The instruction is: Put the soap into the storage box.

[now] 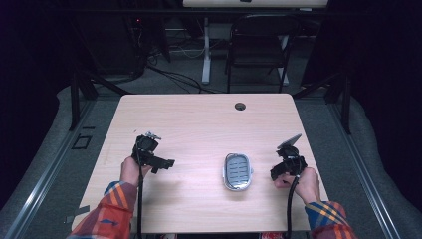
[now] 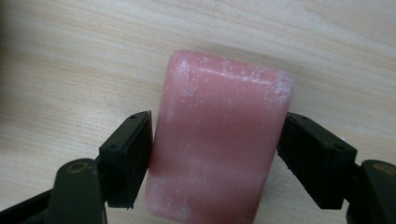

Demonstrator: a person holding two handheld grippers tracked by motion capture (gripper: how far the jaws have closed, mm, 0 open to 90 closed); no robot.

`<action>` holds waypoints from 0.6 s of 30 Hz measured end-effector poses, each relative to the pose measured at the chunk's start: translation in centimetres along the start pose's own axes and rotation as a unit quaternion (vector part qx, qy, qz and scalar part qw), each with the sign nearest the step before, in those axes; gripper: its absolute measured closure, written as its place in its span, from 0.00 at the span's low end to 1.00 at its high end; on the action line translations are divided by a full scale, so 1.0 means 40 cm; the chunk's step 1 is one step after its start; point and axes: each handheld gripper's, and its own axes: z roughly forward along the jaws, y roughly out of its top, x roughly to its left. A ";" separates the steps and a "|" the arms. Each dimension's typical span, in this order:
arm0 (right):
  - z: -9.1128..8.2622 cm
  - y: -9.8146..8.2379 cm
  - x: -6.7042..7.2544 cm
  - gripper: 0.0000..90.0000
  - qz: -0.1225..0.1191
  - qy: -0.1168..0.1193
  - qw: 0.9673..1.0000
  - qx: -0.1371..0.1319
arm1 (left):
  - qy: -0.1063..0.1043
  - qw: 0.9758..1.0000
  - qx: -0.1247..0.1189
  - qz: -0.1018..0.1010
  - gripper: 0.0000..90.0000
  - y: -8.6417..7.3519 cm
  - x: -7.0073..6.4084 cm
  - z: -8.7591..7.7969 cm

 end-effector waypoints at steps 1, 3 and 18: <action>0.001 0.001 0.001 0.32 0.000 0.000 1.000 0.001 | 0.000 1.000 0.000 0.000 0.00 0.000 0.000 0.000; 0.006 0.001 0.003 0.35 0.006 0.007 1.000 -0.008 | 0.000 1.000 0.000 0.000 0.00 0.000 0.000 0.000; 0.000 0.010 0.001 0.41 -0.025 -0.001 1.000 0.006 | -0.003 1.000 0.002 0.001 0.00 0.000 0.000 0.002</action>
